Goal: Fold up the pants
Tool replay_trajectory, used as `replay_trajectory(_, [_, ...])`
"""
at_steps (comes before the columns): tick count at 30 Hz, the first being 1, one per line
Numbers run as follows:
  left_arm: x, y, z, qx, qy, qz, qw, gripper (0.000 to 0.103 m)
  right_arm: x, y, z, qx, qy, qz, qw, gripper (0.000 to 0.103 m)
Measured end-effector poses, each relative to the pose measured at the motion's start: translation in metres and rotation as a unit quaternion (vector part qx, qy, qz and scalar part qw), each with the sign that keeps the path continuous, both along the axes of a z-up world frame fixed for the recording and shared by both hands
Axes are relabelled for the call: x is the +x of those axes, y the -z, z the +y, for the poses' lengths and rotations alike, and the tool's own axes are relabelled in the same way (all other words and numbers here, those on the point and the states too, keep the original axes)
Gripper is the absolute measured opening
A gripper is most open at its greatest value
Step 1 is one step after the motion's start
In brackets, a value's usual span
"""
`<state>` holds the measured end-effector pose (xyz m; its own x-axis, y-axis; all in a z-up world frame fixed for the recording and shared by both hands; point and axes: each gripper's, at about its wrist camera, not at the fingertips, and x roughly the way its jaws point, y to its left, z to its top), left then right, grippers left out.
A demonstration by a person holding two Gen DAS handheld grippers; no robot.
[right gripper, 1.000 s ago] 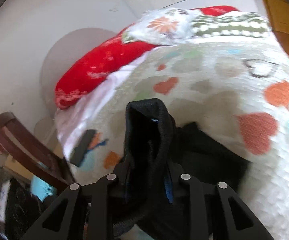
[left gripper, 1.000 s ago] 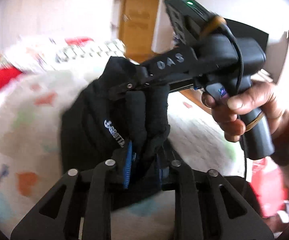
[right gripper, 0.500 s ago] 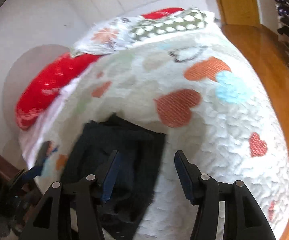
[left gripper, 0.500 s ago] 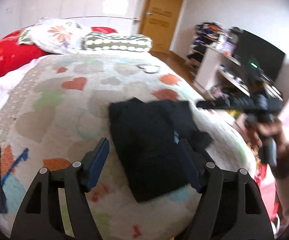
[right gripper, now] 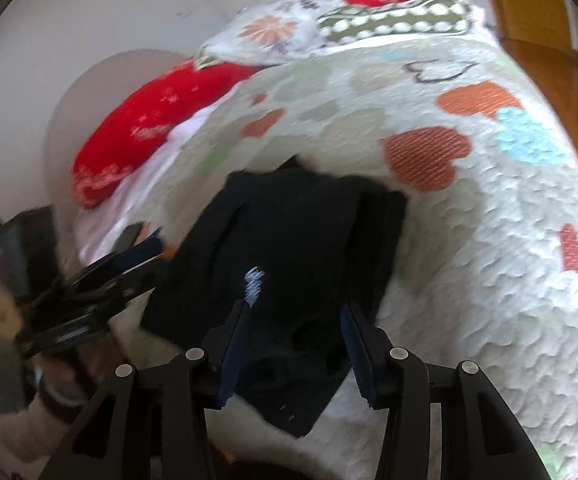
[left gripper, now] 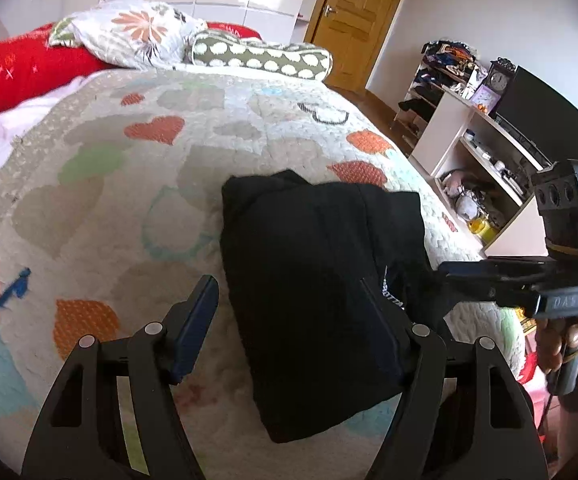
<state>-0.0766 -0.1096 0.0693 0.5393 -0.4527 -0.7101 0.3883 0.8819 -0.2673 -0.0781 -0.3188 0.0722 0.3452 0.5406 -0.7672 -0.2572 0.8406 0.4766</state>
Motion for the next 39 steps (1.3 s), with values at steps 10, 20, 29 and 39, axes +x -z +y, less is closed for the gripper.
replay_trajectory(10, [-0.016, -0.005, -0.01, -0.002, 0.017, -0.004, 0.9998, 0.071, -0.024, -0.01, -0.001, -0.032, -0.014, -0.041, 0.999, 0.005])
replay_trajectory(20, [-0.016, 0.004, -0.008, -0.003, 0.006, 0.013, 0.9999, 0.071, -0.013, 0.001, -0.004, -0.026, 0.0, -0.027, 0.999, 0.034])
replay_trajectory(29, [-0.019, -0.001, -0.005, -0.011, 0.004, 0.011, 0.9999, 0.071, -0.029, -0.015, 0.007, -0.039, -0.048, -0.07, 0.996, 0.007])
replay_trajectory(39, [-0.021, 0.005, -0.014, 0.013, 0.014, 0.008, 0.9998, 0.071, -0.031, 0.001, -0.023, -0.024, 0.017, -0.044, 0.999, 0.007])
